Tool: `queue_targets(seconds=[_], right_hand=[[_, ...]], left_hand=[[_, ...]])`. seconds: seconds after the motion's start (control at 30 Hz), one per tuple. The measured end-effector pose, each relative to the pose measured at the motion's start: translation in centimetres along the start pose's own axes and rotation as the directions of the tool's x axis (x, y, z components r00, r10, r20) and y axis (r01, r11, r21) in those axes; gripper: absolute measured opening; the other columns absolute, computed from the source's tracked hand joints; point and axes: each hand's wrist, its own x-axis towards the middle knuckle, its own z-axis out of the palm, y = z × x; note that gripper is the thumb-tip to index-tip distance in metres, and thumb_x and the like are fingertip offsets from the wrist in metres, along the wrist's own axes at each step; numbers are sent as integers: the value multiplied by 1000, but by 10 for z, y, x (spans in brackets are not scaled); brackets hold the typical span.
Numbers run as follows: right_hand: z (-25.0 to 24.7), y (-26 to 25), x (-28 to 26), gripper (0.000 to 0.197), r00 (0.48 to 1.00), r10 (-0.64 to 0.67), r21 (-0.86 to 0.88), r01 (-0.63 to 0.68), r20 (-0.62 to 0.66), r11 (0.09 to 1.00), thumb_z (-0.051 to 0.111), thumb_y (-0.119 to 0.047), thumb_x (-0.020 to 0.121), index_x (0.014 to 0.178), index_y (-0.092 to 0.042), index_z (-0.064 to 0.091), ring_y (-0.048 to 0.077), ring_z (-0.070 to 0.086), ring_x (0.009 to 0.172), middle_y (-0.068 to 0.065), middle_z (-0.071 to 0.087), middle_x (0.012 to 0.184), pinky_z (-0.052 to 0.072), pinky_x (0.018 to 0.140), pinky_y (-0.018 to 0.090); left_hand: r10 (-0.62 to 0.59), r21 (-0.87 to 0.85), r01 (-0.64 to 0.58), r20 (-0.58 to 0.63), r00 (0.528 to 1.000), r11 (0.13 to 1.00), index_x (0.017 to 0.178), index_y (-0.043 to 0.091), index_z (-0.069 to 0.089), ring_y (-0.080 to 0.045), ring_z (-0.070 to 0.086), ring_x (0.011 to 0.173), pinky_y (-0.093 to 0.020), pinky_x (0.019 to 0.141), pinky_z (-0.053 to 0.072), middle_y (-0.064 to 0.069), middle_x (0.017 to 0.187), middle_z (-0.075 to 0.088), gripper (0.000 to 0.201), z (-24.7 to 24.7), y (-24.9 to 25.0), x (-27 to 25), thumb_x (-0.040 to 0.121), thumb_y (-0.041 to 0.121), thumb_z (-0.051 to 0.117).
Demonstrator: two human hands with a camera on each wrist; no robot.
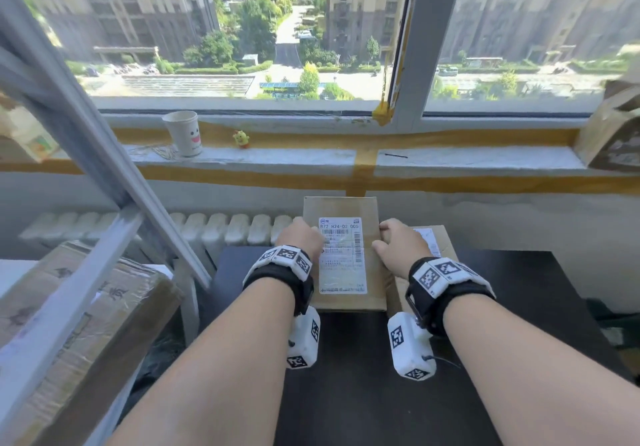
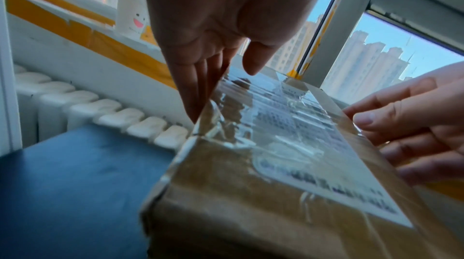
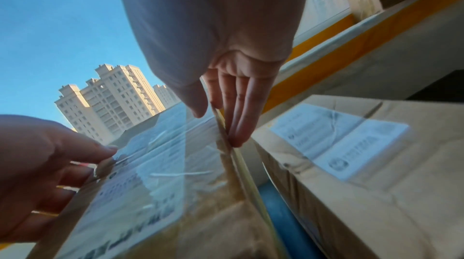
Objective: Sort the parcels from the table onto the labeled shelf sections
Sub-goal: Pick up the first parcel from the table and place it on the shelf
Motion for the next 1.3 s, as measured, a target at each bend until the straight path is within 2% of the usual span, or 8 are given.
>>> queue_targets(seconds=[0.13, 0.33, 0.57, 0.77, 1.0, 1.07, 1.17, 1.3], right_hand=[[-29, -16, -5, 45, 995, -35, 51, 40, -93, 998, 55, -27, 93, 136, -22, 50, 31, 64, 108, 9, 64, 123, 52, 95, 40], [-55, -27, -10, 46, 985, -57, 169, 84, -162, 982, 56, -25, 92, 136, -12, 55, 31, 66, 112, 10, 65, 130, 53, 97, 47], [-69, -30, -12, 26, 980, -89, 221, 127, -175, 967, 54, -21, 95, 105, -12, 76, 27, 70, 95, 8, 76, 101, 57, 90, 43], [-69, -31, -10, 25, 983, -77, 286, 123, -167, 950, 54, -23, 95, 102, -14, 76, 30, 70, 96, 8, 76, 99, 56, 90, 47], [-64, -30, -10, 24, 992, -23, 414, 71, -121, 907, 51, -25, 97, 85, -18, 70, 31, 70, 95, 12, 76, 101, 56, 91, 47], [-62, -29, -10, 29, 992, 9, 461, 51, -127, 886, 51, -22, 97, 92, -5, 73, 32, 69, 89, 15, 75, 99, 57, 90, 46], [-58, -26, -12, 33, 990, 37, 496, 37, -139, 867, 51, -22, 98, 97, 3, 74, 26, 61, 78, 13, 68, 85, 56, 91, 47], [-58, -16, -20, 42, 983, 97, 487, -10, -153, 873, 51, -29, 98, 90, 8, 71, 24, 55, 76, 12, 65, 77, 51, 82, 37]], left_hand=[[30, -40, -33, -65, 997, 999, 136, 8, 46, -33, 54, 121, -35, 93, 42, -14, 133, 57, 42, -29, 19, -11, 99, 25, 37], [82, -228, -98, -78, 994, 969, 139, 15, 42, -31, 60, 112, -36, 87, 48, -10, 129, 61, 44, -48, 36, -20, 96, 26, 38], [96, -277, -123, -110, 989, 953, 134, 11, 47, -28, 60, 101, -40, 89, 52, -10, 124, 62, 43, -58, 46, -27, 96, 29, 39], [98, -296, -134, -131, 987, 946, 104, -3, 64, -33, 60, 91, -32, 78, 46, -18, 106, 66, 41, -67, 49, -28, 95, 28, 40], [106, -494, -114, -43, 993, 862, 75, 9, 61, -34, 69, 94, -52, 89, 54, -11, 95, 72, 44, -59, 36, -6, 72, 48, 41], [100, -524, -96, -21, 995, 847, 88, 9, 62, -30, 68, 90, -51, 89, 54, -4, 94, 69, 60, -55, 31, -1, 63, 61, 44], [59, -589, -24, 40, 997, 808, 131, 5, 51, -29, 62, 110, -48, 97, 49, -8, 122, 64, 104, -49, 26, -5, 51, 72, 47], [83, -631, 22, 136, 987, 775, 141, 8, 44, -27, 58, 117, -43, 100, 44, -8, 129, 60, 112, -39, 19, -21, 52, 76, 55]])
